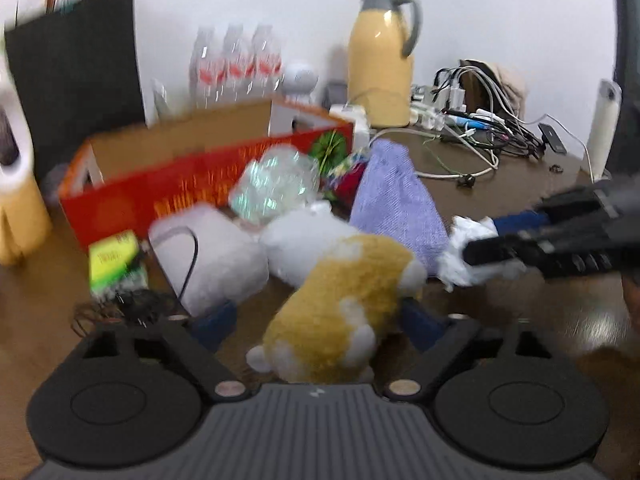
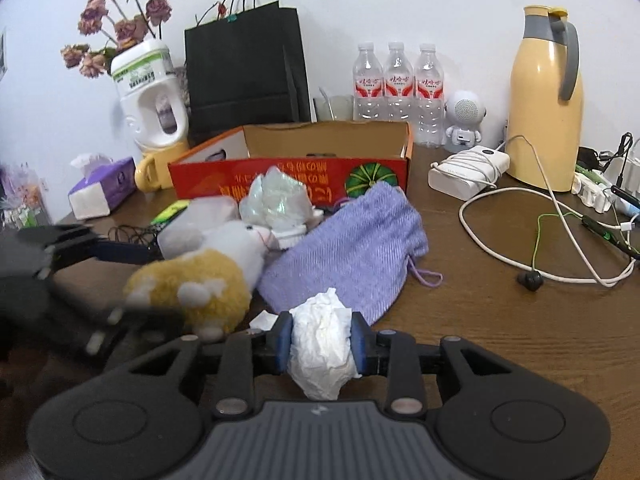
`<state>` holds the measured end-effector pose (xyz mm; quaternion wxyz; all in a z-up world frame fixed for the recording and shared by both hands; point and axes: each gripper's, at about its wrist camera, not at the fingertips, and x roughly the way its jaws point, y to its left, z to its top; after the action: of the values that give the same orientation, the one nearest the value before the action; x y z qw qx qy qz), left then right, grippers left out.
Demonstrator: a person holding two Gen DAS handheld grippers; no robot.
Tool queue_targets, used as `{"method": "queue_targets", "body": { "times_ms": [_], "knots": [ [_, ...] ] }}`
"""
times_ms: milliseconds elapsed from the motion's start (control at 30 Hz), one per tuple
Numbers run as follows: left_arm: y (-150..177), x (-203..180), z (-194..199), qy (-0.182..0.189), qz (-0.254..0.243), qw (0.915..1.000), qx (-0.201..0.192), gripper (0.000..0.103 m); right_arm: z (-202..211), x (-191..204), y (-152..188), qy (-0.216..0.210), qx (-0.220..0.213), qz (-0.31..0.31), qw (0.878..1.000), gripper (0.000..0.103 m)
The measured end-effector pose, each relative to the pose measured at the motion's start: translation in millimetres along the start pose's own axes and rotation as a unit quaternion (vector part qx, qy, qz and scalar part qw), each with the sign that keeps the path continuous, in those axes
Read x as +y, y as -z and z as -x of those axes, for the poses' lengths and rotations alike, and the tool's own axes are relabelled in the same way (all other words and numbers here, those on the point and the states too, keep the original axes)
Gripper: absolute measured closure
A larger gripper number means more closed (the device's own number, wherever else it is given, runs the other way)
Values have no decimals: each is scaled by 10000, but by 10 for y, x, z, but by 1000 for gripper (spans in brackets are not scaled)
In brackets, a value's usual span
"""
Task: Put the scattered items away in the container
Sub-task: 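Grasp the plush toy with the left tool while the right tool grasps the crumpled tissue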
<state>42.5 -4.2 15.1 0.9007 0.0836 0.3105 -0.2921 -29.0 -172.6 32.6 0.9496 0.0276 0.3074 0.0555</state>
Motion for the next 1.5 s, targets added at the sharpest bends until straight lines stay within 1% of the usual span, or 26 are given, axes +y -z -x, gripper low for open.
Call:
{"method": "queue_targets", "body": {
  "times_ms": [33, 67, 100, 133, 233, 267, 300, 333, 367, 400, 433, 500, 533, 633, 700, 733, 867, 933, 1000, 1133, 1200, 1233, 1300, 1333, 1367, 1500],
  "knots": [
    [0, 33, 7, 48, 165, 9998, 39, 34, 7, 8, 21, 20, 21, 38, 10000, 72],
    [16, 51, 32, 86, 303, 9995, -18, 35, 14, 10, 41, 41, 41, 50, 10000, 71],
    [39, 51, 62, 80, 400, 9991, -73, 44, 20, 2, 62, 41, 58, 36, 10000, 71],
    [60, 18, 85, 34, 460, 9989, -104, 45, 23, -9, 85, 37, 80, -11, 10000, 70],
    [97, -206, 171, -538, 608, 9967, -49, 47, 2, -31, 151, -52, 187, -157, 9997, 69],
    [103, -331, 191, -803, 658, 9946, -18, 47, -4, -21, 166, -44, 210, -136, 9997, 63],
    [124, -472, 227, -1081, 676, 9918, -27, 44, 11, -14, 184, -4, 188, -113, 9998, 57],
    [159, -618, 264, -1298, 657, 9893, -104, 39, 34, -7, 192, 20, 170, -105, 9998, 41],
    [179, -714, 296, -1331, 568, 9893, -171, 35, 59, -6, 203, -2, 147, -96, 9998, 28],
    [193, -796, 328, -1263, 474, 9906, -233, 24, 81, -12, 211, -45, 141, -96, 9998, 24],
    [191, -825, 348, -1200, 439, 9914, -273, 18, 101, -20, 216, -106, 176, -123, 9997, 23],
    [159, -803, 343, -1070, 336, 9932, -311, 12, 137, -46, 231, -224, 231, -180, 9993, 23],
    [134, -760, 305, -1111, 328, 9929, -260, 10, 149, -49, 241, -228, 239, -162, 9993, 23],
    [78, -583, 132, -1256, 385, 9913, -20, 10, 93, -32, 248, -101, 346, -83, 9993, 23],
    [70, -489, 46, -1059, 462, 9932, 114, 11, 38, -3, 245, -22, 343, -15, 9994, 25],
    [76, -458, 24, -923, 496, 9944, 147, 16, 0, 20, 244, 33, 360, 57, 9993, 27],
    [124, -417, -61, -618, 594, 9959, 288, 30, -74, 74, 229, 178, 330, 222, 9991, 49],
    [144, -424, -91, -529, 652, 9961, 282, 43, -84, 60, 217, 183, 281, 182, 9993, 58],
    [139, -472, -98, -590, 638, 9960, 203, 50, -101, 29, 207, 206, 236, 80, 9995, 61],
    [163, -634, -38, -953, 575, 9938, -19, 53, -115, 16, 211, 166, 185, 124, 9996, 63],
    [207, -721, 40, -1115, 566, 9920, -160, 53, -107, 39, 231, 165, 160, 158, 9996, 59],
    [239, -758, 94, -1189, 595, 9909, -218, 53, -104, 59, 230, 160, 209, 214, 9994, 53],
    [295, -817, 213, -1320, 683, 9884, -309, 53, -90, 109, 195, 259, 391, 233, 9986, 52],
    [315, -839, 278, -1387, 720, 9870, -369, 53, -79, 127, 191, 285, 428, 244, 9984, 58],
    [336, -861, 354, -1446, 749, 9856, -454, 53, -51, 143, 201, 214, 412, 224, 9987, 79],
    [387, -937, 755, -1725, 854, 9770, -921, 53, 166, 260, 287, -203, 225, 114, 9995, 79]
  ]
}}
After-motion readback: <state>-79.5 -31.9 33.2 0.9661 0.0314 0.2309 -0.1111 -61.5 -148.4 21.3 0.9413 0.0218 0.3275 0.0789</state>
